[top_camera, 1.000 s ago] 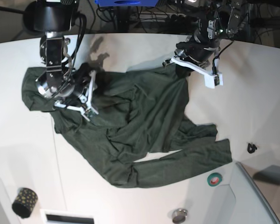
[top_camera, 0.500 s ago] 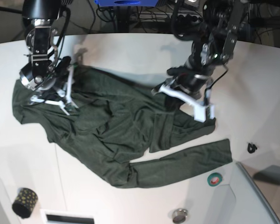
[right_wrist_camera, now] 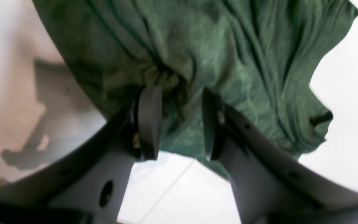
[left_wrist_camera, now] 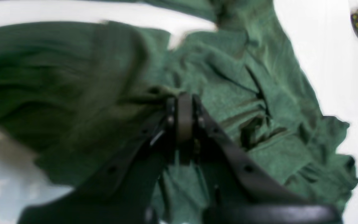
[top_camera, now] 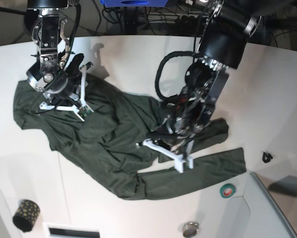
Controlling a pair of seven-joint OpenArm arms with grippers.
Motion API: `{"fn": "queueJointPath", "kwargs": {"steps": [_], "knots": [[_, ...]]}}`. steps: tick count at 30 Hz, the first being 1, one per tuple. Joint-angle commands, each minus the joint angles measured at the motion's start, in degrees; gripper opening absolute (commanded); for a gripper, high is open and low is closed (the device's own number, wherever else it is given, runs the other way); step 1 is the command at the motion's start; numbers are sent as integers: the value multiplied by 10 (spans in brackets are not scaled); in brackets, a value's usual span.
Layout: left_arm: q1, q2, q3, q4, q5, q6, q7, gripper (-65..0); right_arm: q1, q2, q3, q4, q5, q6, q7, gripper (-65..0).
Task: Layout the t-shirt on the table in an organized manner, then fold the t-shirt properly
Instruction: 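Lower the left gripper onto the shirt middle and grasp a fold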
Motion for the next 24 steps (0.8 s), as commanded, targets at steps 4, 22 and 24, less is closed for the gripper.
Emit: {"fn": "queueJointPath", "kwargs": {"steps": [4, 22, 24], "knots": [[-66, 25, 18, -63, -2, -4, -10, -650, -1, 1, -2, 8, 1, -1, 5, -441], [100, -30, -6, 138, -2, -5, -10, -82, -2, 1, -2, 7, 5, -1, 5, -441], [110, -32, -6, 136, -1, -4, -11, -166, -2, 1, -2, 7, 5, -1, 5, -441]]}}
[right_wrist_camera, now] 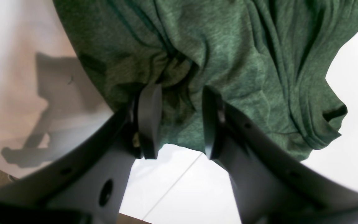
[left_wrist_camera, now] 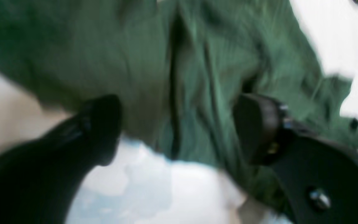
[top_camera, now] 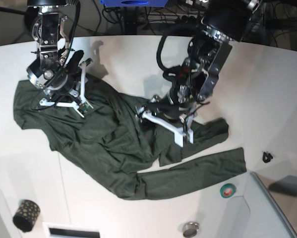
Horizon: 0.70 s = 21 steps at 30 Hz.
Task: Layout the t-shirt on the table in an organized manner, then fold the t-shirt properly
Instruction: 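Lower the left gripper onto the shirt middle and grasp a fold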
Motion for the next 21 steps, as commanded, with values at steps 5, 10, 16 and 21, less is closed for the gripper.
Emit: {"fn": "queueJointPath", "kwargs": {"steps": [5, 10, 16, 21], "knots": [[-16, -11, 5, 6, 48, -5, -13, -273, 6, -3, -1, 9, 3, -1, 6, -441], [-7, -22, 12, 52, 177, -6, 0, -273, 2, -4, 2, 8, 3, -1, 6, -441], [-38, -33, 42, 61, 216, -6, 91, -273, -1, -4, -1, -1, 3, -1, 6, -441], [-53, -33, 41, 55, 217, -6, 107, -273, -1, -5, -1, -10, 3, -1, 6, -441]]}}
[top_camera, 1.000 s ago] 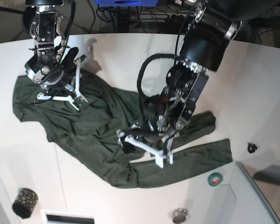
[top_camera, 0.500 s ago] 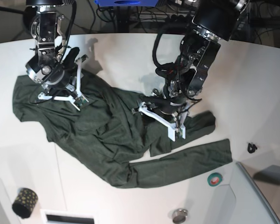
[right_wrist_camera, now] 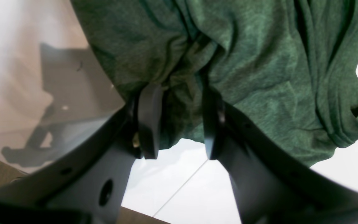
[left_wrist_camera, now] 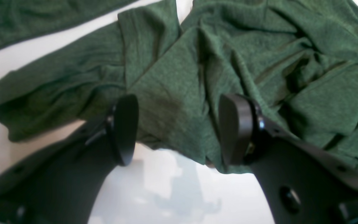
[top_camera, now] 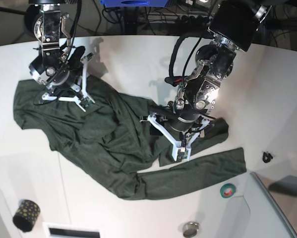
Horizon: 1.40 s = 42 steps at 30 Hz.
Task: Layout the t-shirt on the table in an organized manner, then fold the t-shirt properly
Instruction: 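Lower the left gripper onto the shirt middle and grasp a fold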
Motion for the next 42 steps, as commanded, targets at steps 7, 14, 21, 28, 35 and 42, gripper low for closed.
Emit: {"fn": "queueJointPath", "kwargs": {"steps": [7, 14, 21, 28, 35, 42], "knots": [[-26, 0, -1, -51, 5, -41, -5, -280, 7, -1, 2, 9, 3, -1, 6, -441], [-26, 0, -2, -62, 6, -41, -5, -276, 8, -1, 0, 9, 3, -1, 6, -441], [-34, 1, -2, -93, 6, -41, -6, -281, 10, -1, 0, 9, 3, -1, 6, -441], [-38, 2, -2, -117, 2, -41, -8, -283, 9, -1, 1, 9, 3, -1, 6, -441], [-38, 3, -2, -121, 5, -41, -9, -295, 9, -1, 0, 9, 3, -1, 6, -441], [-38, 3, -4, -117, 2, -41, -11, -650, 9, -1, 0, 9, 3, -1, 6, -441]]}}
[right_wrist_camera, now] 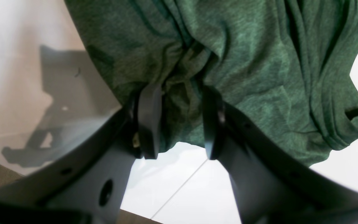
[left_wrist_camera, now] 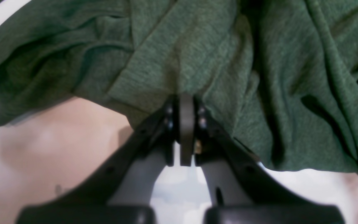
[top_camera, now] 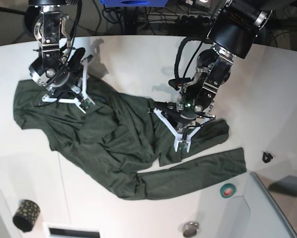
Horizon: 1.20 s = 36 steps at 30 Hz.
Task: Layout the t-shirt on the table in an organized manner, then fold the t-shirt properly
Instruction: 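Lower the left gripper onto the shirt middle and grasp a fold, then pull the shirt with both grippers apart to stretch it flat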
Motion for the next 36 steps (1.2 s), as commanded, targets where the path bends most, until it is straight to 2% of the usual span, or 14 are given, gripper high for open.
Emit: {"fn": "queueJointPath", "kwargs": {"steps": [1, 5, 8, 13, 19, 24, 29, 32, 36], "knots": [[-11, 1, -3, 12, 1, 0, -9, -650, 4, -1, 0, 9, 3, -1, 6, -441], [-7, 1, -4, 32, 3, 0, -9, -650, 3, -1, 1, 9, 3, -1, 6, -441], [13, -7, -7, 96, 5, 0, 0, -650, 3, -1, 2, 9, 3, -1, 6, -441], [73, -61, -8, 228, 5, 2, 46, -650, 3, -1, 2, 9, 3, -1, 6, -441], [160, -152, -7, 287, 6, 2, 46, -650, 3, -1, 3, 10, 3, -1, 6, -441], [241, -235, -7, 328, 6, 2, 13, -650, 7, 0, 3, 8, 1, -1, 6, -441], [295, -298, -8, 332, 6, 2, -21, -650, 7, 3, 4, 8, 1, -1, 6, -441], [321, -327, -8, 334, 43, 2, -27, -650, 6, 3, 20, 7, 1, -1, 7, -441], [357, -339, -8, 330, 157, 2, -27, -650, 13, 3, 57, 7, 4, -1, 8, -441]]}}
